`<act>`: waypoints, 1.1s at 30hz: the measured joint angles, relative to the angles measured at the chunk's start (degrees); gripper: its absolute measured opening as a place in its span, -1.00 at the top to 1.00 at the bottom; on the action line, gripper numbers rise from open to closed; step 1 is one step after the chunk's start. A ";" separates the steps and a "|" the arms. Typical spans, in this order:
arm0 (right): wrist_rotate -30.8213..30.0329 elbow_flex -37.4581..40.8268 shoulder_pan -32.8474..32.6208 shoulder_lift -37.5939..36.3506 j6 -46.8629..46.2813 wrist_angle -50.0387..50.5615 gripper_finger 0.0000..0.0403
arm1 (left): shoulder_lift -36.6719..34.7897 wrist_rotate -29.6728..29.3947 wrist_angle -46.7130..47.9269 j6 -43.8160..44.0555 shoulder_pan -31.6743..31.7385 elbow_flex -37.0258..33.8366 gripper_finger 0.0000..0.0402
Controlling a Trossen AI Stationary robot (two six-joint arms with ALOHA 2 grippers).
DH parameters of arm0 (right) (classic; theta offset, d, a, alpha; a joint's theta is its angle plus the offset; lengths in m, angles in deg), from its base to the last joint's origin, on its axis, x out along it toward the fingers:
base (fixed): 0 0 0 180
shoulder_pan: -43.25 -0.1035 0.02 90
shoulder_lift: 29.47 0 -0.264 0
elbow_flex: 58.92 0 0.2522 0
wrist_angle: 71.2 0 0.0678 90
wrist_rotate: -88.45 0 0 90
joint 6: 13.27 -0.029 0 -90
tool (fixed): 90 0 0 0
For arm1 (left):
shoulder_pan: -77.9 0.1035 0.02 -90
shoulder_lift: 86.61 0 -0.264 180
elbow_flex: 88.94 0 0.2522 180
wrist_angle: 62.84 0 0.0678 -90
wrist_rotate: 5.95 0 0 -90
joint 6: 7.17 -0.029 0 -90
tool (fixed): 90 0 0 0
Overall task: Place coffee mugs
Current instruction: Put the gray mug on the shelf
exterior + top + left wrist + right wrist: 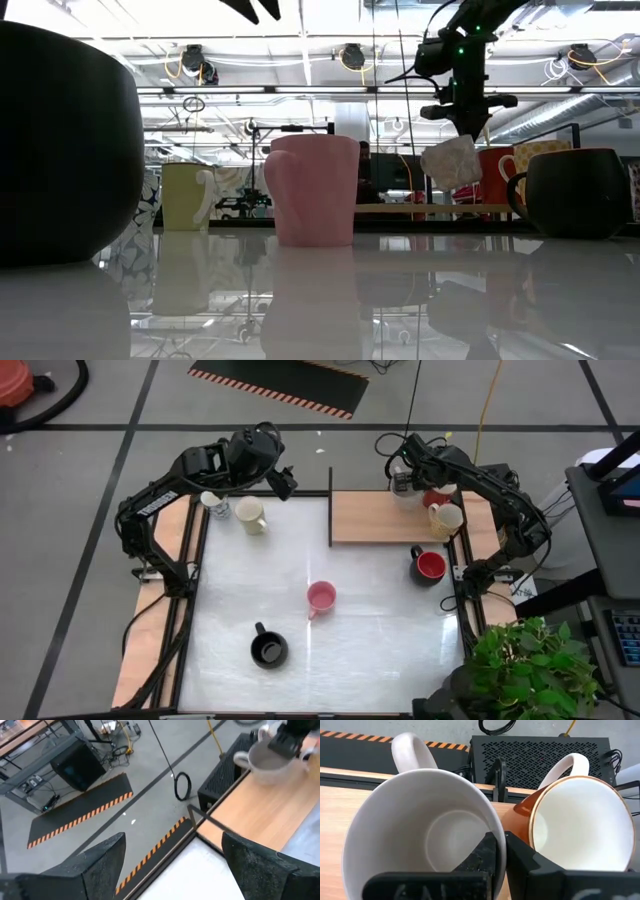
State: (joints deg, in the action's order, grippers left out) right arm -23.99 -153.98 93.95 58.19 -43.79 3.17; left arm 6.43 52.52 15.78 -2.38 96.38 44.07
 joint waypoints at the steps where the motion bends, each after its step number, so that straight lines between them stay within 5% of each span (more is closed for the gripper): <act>1: 0.00 0.00 0.00 0.00 -0.17 -0.01 0.95 | 0.03 0.03 0.19 -0.03 -0.02 -0.51 -0.66; 33: -5.99 7.39 -0.57 -0.15 -4.36 -4.51 0.90 | 0.07 7.54 2.65 -1.51 -0.59 -1.15 -0.66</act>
State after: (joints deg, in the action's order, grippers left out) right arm -29.97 -146.59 93.38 58.04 -48.15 -1.34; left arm 6.49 60.06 18.43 -3.89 95.79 42.92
